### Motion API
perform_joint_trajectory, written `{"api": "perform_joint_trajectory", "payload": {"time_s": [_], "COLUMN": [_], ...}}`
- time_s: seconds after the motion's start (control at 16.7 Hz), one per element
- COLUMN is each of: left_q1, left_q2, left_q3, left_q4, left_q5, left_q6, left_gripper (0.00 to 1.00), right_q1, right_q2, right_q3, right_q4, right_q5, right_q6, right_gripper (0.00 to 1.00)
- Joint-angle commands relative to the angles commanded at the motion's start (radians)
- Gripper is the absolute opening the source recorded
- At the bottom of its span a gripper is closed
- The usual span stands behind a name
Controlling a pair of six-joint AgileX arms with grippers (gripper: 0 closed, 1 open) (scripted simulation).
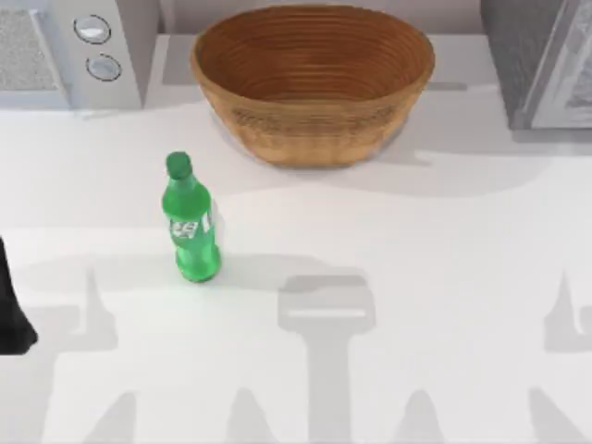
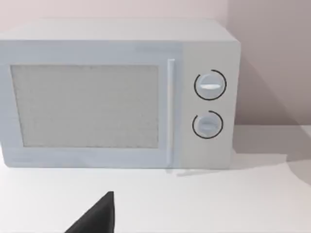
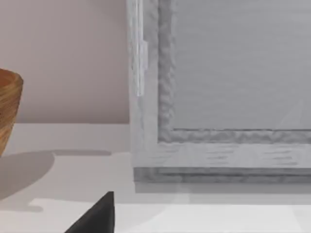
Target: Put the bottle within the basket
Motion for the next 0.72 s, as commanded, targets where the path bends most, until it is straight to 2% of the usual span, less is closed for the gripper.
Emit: {"api": "perform_joint_trajectory", "payload": {"time_s": [0.18, 0.36, 0.72], "left_q1": [-0.001, -0.007, -0.016], "left_q2": [0.01, 0.104, 0.56], "left_q3": [0.003, 0.024, 0.074], "left_q4": [0.01, 0.1, 0.483], "left_q5": [0.006, 0.051, 0.228], "left_q6": [0.0, 0.001, 0.025], "left_gripper": [1.0, 1.0, 1.0], "right_q1": [0.0, 0.0, 0.0], "right_q2": [0.0, 0.0, 0.0], "right_q3": [0.0, 0.0, 0.0], "right_q4": [0.0, 0.0, 0.0], "right_q5": [0.0, 0.0, 0.0], "right_q6": [0.0, 0.0, 0.0], "right_gripper": [1.0, 1.0, 1.0]}}
